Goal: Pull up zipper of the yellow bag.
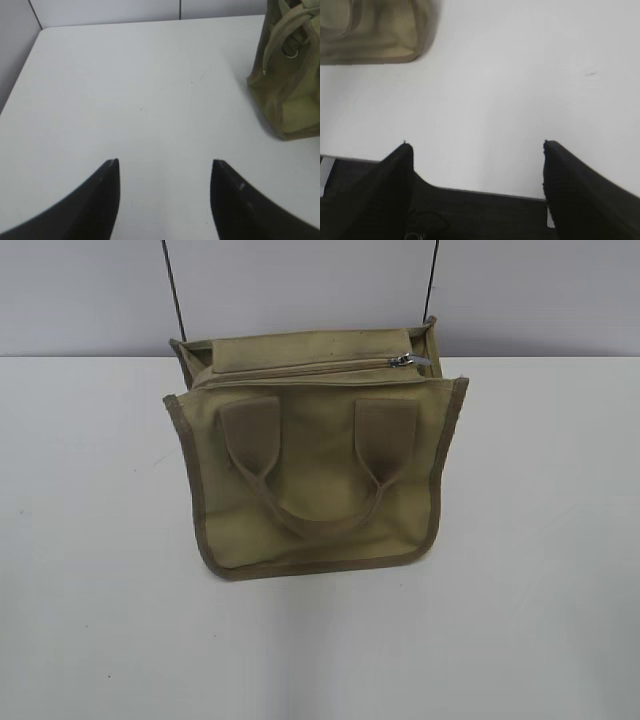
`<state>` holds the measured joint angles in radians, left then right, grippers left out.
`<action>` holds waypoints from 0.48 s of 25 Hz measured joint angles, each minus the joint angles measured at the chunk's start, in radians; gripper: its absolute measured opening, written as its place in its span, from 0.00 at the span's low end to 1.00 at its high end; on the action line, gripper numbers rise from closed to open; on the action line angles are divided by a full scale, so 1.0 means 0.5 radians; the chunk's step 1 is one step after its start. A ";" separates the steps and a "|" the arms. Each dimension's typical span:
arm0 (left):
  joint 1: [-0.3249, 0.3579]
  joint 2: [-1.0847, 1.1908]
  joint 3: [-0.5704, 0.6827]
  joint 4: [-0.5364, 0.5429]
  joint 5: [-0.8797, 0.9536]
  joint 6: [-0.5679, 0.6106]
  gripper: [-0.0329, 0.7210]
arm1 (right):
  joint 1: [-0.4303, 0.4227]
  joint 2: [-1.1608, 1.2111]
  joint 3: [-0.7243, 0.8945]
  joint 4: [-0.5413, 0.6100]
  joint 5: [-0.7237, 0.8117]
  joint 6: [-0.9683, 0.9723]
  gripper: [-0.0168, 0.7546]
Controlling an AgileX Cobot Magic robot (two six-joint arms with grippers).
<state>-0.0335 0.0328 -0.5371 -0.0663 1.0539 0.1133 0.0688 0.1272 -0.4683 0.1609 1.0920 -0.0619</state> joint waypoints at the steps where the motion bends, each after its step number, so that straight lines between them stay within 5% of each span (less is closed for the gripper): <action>1: 0.038 -0.035 0.002 0.000 0.000 0.000 0.62 | -0.048 -0.038 0.000 0.002 0.000 0.000 0.78; 12: 0.093 -0.075 0.002 0.000 0.001 0.000 0.62 | -0.169 -0.264 0.002 0.045 -0.005 0.000 0.78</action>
<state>0.0129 -0.0050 -0.5358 -0.0663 1.0546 0.1133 -0.0159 -0.0049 -0.4673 0.1836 1.0894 -0.0619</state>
